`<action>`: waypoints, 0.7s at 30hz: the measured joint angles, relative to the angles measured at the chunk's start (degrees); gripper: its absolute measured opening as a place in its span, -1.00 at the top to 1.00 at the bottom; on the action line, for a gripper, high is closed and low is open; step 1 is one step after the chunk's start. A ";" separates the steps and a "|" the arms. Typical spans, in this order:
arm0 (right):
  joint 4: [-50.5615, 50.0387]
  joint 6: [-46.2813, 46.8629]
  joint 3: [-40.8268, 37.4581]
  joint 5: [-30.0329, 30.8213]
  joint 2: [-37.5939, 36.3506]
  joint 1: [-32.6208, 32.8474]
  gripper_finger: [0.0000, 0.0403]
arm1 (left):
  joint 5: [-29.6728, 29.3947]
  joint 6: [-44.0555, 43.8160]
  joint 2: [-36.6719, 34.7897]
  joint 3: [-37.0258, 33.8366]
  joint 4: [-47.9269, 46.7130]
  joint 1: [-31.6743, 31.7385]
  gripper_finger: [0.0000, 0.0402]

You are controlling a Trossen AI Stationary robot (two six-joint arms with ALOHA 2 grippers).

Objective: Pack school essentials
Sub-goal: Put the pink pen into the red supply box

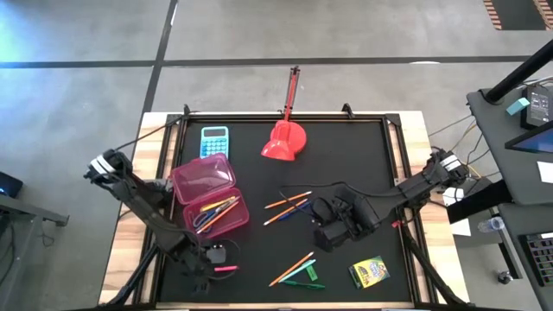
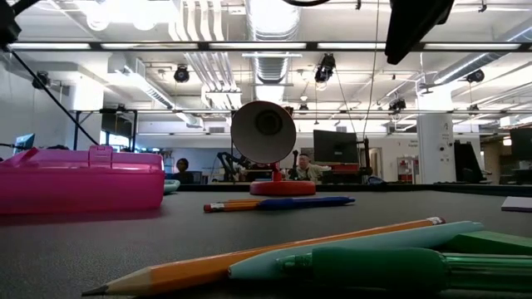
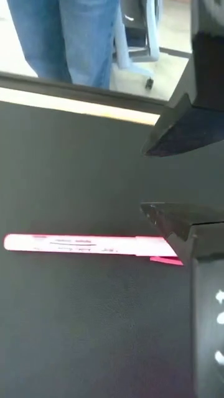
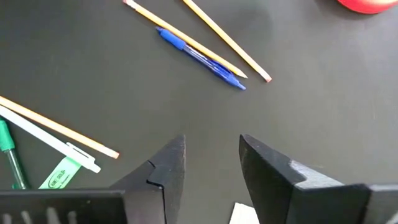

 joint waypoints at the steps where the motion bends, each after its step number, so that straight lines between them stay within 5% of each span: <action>1: -0.02 -0.02 0.00 0.00 0.00 -0.03 0.29 | 0.05 -0.02 0.42 0.00 0.02 0.00 0.44; 10: 0.02 -0.54 -0.06 0.02 0.00 -0.07 0.29 | -0.90 4.73 0.74 0.44 -0.20 -0.04 0.44; 21: 0.02 -0.33 -1.97 0.02 -0.01 -0.07 0.29 | -11.75 15.12 0.98 3.38 -4.96 -0.26 0.44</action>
